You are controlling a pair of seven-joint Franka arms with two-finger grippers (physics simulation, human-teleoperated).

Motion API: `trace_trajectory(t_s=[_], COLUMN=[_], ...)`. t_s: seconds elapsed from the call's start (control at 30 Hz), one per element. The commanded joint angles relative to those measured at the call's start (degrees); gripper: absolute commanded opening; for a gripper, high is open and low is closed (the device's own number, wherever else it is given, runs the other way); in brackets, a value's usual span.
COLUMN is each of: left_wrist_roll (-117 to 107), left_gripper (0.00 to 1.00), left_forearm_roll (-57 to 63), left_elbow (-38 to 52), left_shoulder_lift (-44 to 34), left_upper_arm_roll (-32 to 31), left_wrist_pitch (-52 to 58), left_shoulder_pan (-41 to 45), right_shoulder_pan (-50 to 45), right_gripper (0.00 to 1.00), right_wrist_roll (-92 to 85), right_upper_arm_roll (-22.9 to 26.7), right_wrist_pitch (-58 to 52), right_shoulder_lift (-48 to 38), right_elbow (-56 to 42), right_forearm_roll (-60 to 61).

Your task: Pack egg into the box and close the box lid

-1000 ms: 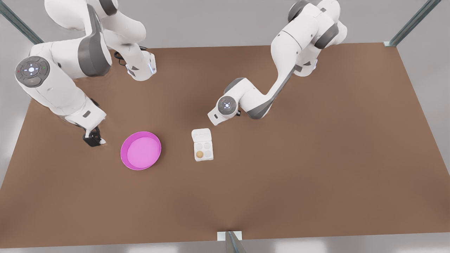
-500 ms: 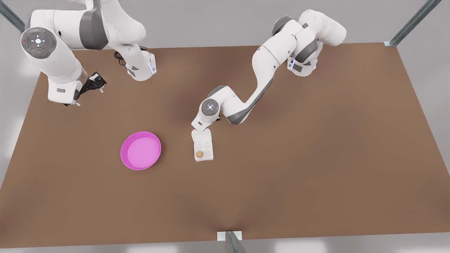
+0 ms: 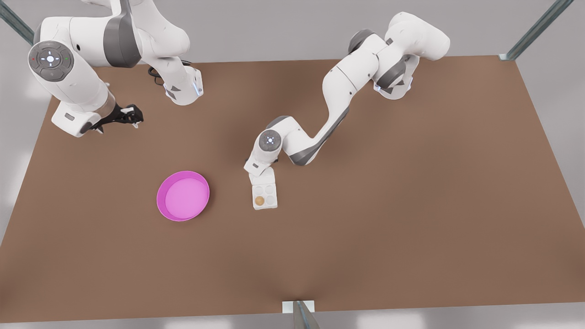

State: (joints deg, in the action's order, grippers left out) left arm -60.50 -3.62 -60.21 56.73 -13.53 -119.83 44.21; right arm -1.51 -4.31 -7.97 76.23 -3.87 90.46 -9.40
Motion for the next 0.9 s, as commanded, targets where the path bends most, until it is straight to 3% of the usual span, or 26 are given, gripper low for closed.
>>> trace_trajectory(t_s=[0.0, 0.47, 0.5, 0.57, 0.6, 0.67, 0.7, 0.73, 0.77, 0.8, 0.87], left_wrist_roll=[-2.5, 0.0, 1.6, 4.2, 4.5, 20.6, 24.4, 32.9, 48.8, 55.8, 55.8], left_gripper=[0.21, 0.21, 0.21, 0.21, 0.54, 0.82, 0.87, 1.0, 1.0, 1.0, 1.0], left_forearm_roll=[0.0, -1.3, -1.4, -0.3, 5.2, 8.0, 10.8, 11.7, 11.7, 10.9, 6.8], left_elbow=[0.8, 4.3, 4.5, 4.4, 4.5, 4.5, 4.5, 3.4, -9.5, -13.5, -12.0], left_shoulder_lift=[0.0, 1.9, 0.5, -13.6, -18.3, -21.5, -22.1, -25.4, -34.7, -38.0, -39.9], left_upper_arm_roll=[0.1, 1.5, 0.9, -0.6, -0.6, -0.6, -0.7, -0.4, 0.3, 0.3, 3.1], left_wrist_pitch=[-1.3, -9.2, -0.1, 34.9, 44.3, 49.5, 49.5, 48.0, 42.7, 39.8, 45.4], left_shoulder_pan=[-0.2, -2.8, -5.5, -18.1, -23.8, -36.5, -38.7, -41.6, -43.7, -43.9, -43.6], right_shoulder_pan=[0.1, 0.1, 0.1, 0.1, 0.1, 0.1, 0.1, 0.1, 0.1, 0.1, 0.1], right_gripper=[1.0, 1.0, 1.0, 1.0, 1.0, 1.0, 1.0, 1.0, 1.0, 1.0, 1.0], right_wrist_roll=[18.8, 18.2, 18.2, 18.2, 18.0, 18.0, 18.1, 18.4, 18.3, 17.9, 17.8], right_upper_arm_roll=[0.1, 0.6, 0.6, 0.7, 0.6, 0.7, 0.7, 0.7, 0.7, 0.7, 0.7], right_wrist_pitch=[0.0, 0.3, 0.4, 0.5, 0.5, 0.4, 0.4, 0.4, 0.3, 0.2, 0.3], right_shoulder_lift=[0.0, 0.4, 0.4, 0.4, 0.3, 0.2, 0.1, 0.0, -0.1, 0.0, 0.1], right_elbow=[0.0, -0.4, -0.4, -0.5, -0.5, -0.5, -0.6, -0.6, -0.5, -0.6, -0.6], right_forearm_roll=[0.5, 1.5, 1.5, 1.5, 1.4, 1.1, 0.9, 0.8, 0.7, 0.7, 0.5])
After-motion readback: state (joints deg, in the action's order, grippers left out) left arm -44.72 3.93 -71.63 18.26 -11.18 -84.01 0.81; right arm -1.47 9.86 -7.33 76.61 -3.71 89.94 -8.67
